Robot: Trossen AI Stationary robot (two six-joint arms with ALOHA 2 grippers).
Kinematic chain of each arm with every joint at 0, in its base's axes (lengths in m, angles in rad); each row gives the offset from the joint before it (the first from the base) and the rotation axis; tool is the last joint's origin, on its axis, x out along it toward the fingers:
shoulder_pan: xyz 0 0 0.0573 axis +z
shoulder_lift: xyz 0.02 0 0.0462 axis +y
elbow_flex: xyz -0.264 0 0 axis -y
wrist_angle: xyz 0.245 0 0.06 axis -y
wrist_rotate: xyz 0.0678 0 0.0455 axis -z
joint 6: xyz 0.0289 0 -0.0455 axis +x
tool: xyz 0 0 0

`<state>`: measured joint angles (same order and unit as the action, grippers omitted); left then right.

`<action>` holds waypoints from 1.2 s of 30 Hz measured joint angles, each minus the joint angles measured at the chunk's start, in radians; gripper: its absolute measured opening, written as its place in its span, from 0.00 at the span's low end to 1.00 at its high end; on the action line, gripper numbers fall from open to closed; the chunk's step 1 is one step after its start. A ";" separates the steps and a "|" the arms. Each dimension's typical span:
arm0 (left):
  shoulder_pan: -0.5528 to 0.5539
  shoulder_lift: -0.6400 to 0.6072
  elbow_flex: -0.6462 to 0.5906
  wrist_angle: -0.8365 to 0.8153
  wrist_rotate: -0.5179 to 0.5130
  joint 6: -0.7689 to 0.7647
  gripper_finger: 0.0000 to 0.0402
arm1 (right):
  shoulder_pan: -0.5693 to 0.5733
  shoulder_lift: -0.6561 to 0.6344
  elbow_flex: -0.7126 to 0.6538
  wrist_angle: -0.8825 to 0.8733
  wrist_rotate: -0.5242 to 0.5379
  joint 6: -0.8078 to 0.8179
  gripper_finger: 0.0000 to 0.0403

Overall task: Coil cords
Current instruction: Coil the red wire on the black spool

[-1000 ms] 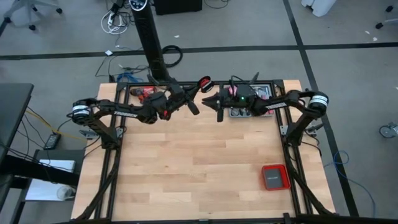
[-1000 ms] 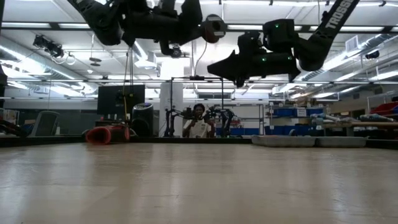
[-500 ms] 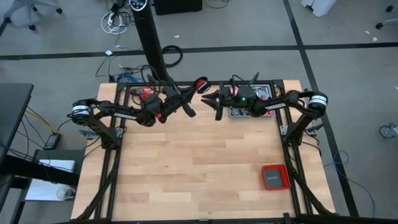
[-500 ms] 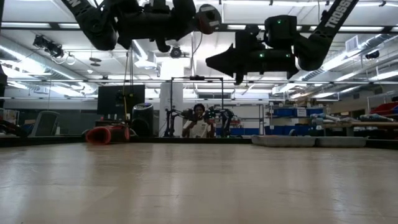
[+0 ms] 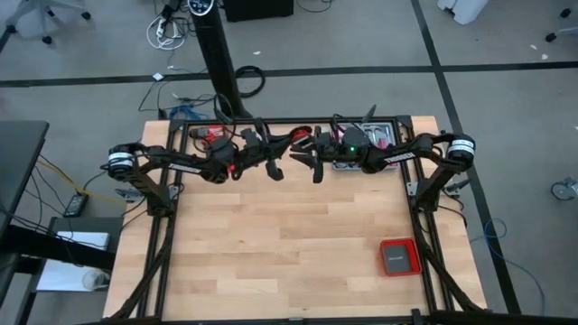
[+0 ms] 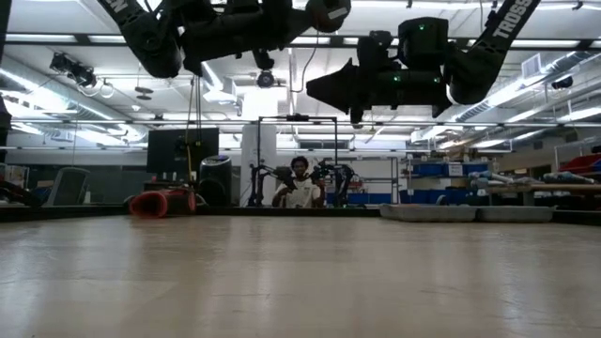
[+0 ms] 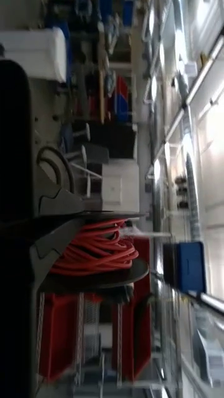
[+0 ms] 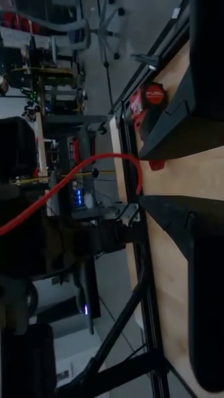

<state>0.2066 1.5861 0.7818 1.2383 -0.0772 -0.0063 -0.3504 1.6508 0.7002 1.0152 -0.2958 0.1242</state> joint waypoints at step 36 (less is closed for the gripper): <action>-0.020 0.044 -0.001 0.076 0.082 0.027 0.00 | 0.007 0.000 -0.029 0.058 -0.014 -0.011 0.25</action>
<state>0.1867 1.6299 0.7811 1.3140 0.0051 0.0209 -0.3436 1.6508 0.6716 1.0731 -0.3099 0.1129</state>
